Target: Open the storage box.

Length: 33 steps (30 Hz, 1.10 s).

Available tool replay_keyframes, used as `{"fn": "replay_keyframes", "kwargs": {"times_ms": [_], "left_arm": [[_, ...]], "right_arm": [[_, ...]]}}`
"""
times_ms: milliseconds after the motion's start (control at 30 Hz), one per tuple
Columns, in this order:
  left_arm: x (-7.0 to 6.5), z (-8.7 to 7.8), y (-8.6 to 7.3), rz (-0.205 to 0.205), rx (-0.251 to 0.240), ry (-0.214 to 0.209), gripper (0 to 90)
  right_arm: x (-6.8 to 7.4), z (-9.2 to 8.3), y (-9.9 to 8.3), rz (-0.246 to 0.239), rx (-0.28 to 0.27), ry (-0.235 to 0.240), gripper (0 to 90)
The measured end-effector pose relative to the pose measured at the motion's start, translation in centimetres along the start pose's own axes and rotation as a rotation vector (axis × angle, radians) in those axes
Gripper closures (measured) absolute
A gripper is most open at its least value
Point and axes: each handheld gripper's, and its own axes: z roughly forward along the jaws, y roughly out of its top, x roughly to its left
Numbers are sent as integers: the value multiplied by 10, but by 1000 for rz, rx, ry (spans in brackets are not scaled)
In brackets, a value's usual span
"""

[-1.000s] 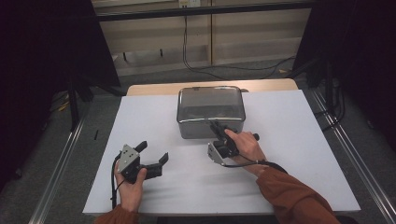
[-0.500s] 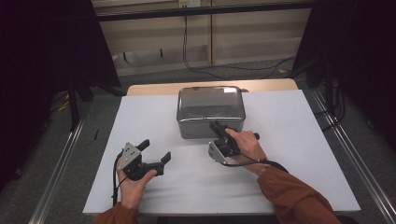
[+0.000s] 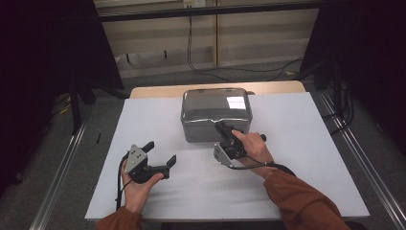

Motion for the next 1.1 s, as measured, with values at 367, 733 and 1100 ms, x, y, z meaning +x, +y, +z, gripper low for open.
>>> {"fn": "replay_keyframes", "kwargs": {"times_ms": [367, 733, 1100], "left_arm": [[5, 20, 14, 30, -18, -15, 29], [14, 44, 24, 47, -38, -10, 41], [20, 66, 37, 45, -41, -18, 44]], "right_arm": [[-10, 2, 0, 26, 2, -21, 792], [-14, 2, 0, 49, -4, -19, 790], [-26, 3, 1, 68, -10, -29, 794]]}}
